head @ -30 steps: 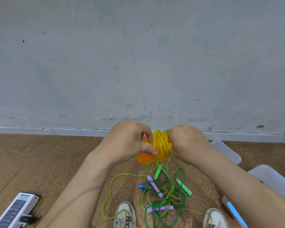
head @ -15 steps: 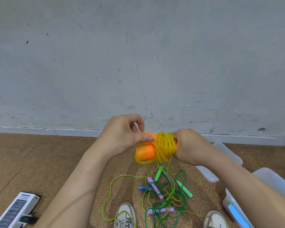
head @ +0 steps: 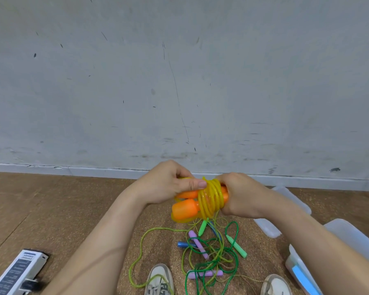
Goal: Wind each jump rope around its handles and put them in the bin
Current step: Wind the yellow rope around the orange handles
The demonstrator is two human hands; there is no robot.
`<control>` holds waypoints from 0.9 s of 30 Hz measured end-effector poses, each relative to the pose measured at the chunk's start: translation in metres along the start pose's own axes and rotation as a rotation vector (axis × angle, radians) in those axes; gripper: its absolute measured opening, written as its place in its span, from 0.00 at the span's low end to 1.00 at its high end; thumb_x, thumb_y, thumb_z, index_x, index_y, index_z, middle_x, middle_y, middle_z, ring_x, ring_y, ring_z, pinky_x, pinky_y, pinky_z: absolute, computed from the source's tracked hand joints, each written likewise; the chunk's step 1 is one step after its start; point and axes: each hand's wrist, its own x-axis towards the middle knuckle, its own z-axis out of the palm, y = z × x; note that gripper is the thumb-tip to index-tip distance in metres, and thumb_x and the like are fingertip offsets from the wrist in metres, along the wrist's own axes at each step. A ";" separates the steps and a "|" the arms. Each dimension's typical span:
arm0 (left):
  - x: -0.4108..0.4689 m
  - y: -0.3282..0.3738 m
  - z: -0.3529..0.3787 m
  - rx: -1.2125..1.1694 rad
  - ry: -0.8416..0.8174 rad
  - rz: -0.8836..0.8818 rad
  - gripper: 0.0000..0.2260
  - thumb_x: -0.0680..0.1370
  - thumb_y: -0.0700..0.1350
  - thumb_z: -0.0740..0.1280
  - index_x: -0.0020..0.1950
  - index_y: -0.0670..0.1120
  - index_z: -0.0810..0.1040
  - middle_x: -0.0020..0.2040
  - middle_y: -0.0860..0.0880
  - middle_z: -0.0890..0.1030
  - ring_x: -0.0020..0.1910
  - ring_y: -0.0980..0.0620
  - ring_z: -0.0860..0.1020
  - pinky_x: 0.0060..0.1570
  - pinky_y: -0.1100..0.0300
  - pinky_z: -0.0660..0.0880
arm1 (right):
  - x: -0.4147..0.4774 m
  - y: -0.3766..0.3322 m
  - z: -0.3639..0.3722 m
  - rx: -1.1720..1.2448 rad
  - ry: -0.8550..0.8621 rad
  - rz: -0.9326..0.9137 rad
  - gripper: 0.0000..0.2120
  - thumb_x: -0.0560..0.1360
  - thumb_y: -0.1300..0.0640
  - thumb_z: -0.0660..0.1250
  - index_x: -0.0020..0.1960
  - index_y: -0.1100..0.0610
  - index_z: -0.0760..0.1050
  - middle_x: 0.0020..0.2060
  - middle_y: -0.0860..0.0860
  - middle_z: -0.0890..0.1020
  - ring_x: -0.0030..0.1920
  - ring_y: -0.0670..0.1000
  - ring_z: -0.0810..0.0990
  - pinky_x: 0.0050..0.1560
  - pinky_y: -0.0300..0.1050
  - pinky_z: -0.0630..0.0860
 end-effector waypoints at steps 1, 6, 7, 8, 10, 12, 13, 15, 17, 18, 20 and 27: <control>0.000 0.000 -0.001 0.016 0.020 0.004 0.28 0.62 0.70 0.69 0.43 0.46 0.85 0.41 0.37 0.82 0.38 0.51 0.76 0.47 0.42 0.77 | -0.003 -0.001 -0.005 0.040 -0.083 0.014 0.19 0.65 0.55 0.76 0.53 0.50 0.73 0.48 0.49 0.76 0.49 0.52 0.76 0.48 0.46 0.75; 0.001 0.006 0.003 0.169 0.077 0.049 0.28 0.62 0.72 0.66 0.39 0.47 0.84 0.32 0.40 0.79 0.30 0.53 0.71 0.34 0.48 0.73 | -0.010 -0.011 -0.011 0.188 -0.182 -0.059 0.55 0.60 0.27 0.70 0.77 0.41 0.48 0.72 0.43 0.65 0.72 0.45 0.64 0.70 0.46 0.65; 0.000 0.007 0.004 0.183 0.091 0.067 0.26 0.64 0.71 0.67 0.38 0.47 0.83 0.29 0.41 0.77 0.28 0.54 0.69 0.31 0.50 0.70 | -0.007 -0.013 -0.007 0.179 -0.131 -0.091 0.51 0.59 0.23 0.67 0.75 0.38 0.52 0.69 0.43 0.70 0.69 0.46 0.69 0.67 0.47 0.68; -0.001 0.008 0.004 0.187 0.103 0.083 0.24 0.67 0.68 0.68 0.36 0.46 0.83 0.27 0.42 0.73 0.27 0.54 0.67 0.30 0.52 0.66 | -0.004 -0.014 -0.003 0.175 -0.098 -0.110 0.46 0.59 0.22 0.65 0.72 0.37 0.57 0.64 0.42 0.75 0.65 0.46 0.74 0.63 0.48 0.71; -0.004 0.009 0.002 0.080 0.094 0.075 0.20 0.70 0.63 0.70 0.35 0.46 0.83 0.26 0.47 0.70 0.28 0.54 0.65 0.30 0.57 0.63 | 0.000 -0.015 0.003 0.223 -0.039 -0.122 0.38 0.59 0.22 0.64 0.65 0.35 0.65 0.55 0.40 0.80 0.57 0.44 0.78 0.57 0.50 0.75; -0.010 0.007 -0.002 -0.121 0.040 0.032 0.19 0.71 0.61 0.71 0.36 0.45 0.84 0.27 0.48 0.72 0.28 0.53 0.66 0.30 0.60 0.62 | 0.000 -0.013 0.001 0.339 -0.039 -0.144 0.33 0.60 0.24 0.67 0.61 0.35 0.71 0.51 0.41 0.82 0.53 0.44 0.80 0.56 0.53 0.77; -0.011 0.006 -0.004 -0.181 0.002 0.011 0.20 0.70 0.62 0.71 0.36 0.44 0.84 0.27 0.47 0.72 0.28 0.52 0.66 0.28 0.61 0.61 | -0.002 -0.012 -0.001 0.417 -0.071 -0.164 0.30 0.62 0.27 0.69 0.61 0.37 0.73 0.51 0.42 0.83 0.53 0.45 0.81 0.56 0.54 0.77; -0.013 0.004 -0.009 -0.231 -0.076 -0.027 0.25 0.69 0.64 0.69 0.36 0.40 0.82 0.26 0.46 0.74 0.25 0.51 0.68 0.26 0.61 0.60 | -0.005 -0.014 -0.005 0.571 -0.151 -0.202 0.26 0.67 0.34 0.71 0.62 0.42 0.76 0.54 0.45 0.83 0.55 0.46 0.81 0.58 0.55 0.77; -0.014 0.004 -0.011 -0.312 -0.111 -0.054 0.24 0.70 0.63 0.69 0.31 0.43 0.80 0.25 0.46 0.75 0.24 0.50 0.69 0.27 0.61 0.62 | -0.007 -0.017 -0.006 0.674 -0.168 -0.233 0.24 0.69 0.38 0.71 0.62 0.48 0.77 0.55 0.48 0.83 0.57 0.49 0.81 0.60 0.56 0.76; -0.013 0.004 -0.010 -0.366 -0.100 -0.060 0.22 0.71 0.62 0.70 0.29 0.44 0.78 0.25 0.46 0.75 0.24 0.49 0.69 0.27 0.61 0.64 | -0.008 -0.020 -0.005 0.714 -0.149 -0.235 0.24 0.70 0.38 0.70 0.61 0.50 0.78 0.55 0.51 0.83 0.57 0.52 0.81 0.60 0.58 0.76; -0.008 0.006 -0.006 -0.480 0.001 -0.068 0.20 0.70 0.60 0.71 0.30 0.45 0.75 0.28 0.42 0.73 0.29 0.46 0.69 0.33 0.58 0.66 | -0.008 -0.023 -0.005 0.806 -0.095 -0.227 0.28 0.70 0.36 0.68 0.59 0.56 0.78 0.53 0.59 0.83 0.56 0.62 0.81 0.58 0.65 0.75; 0.000 0.024 0.012 -0.643 0.406 0.053 0.10 0.79 0.39 0.65 0.38 0.46 0.72 0.23 0.45 0.73 0.21 0.52 0.63 0.23 0.67 0.58 | -0.001 -0.034 -0.006 1.411 -0.100 -0.099 0.23 0.75 0.43 0.56 0.51 0.63 0.73 0.27 0.59 0.75 0.23 0.54 0.72 0.26 0.40 0.69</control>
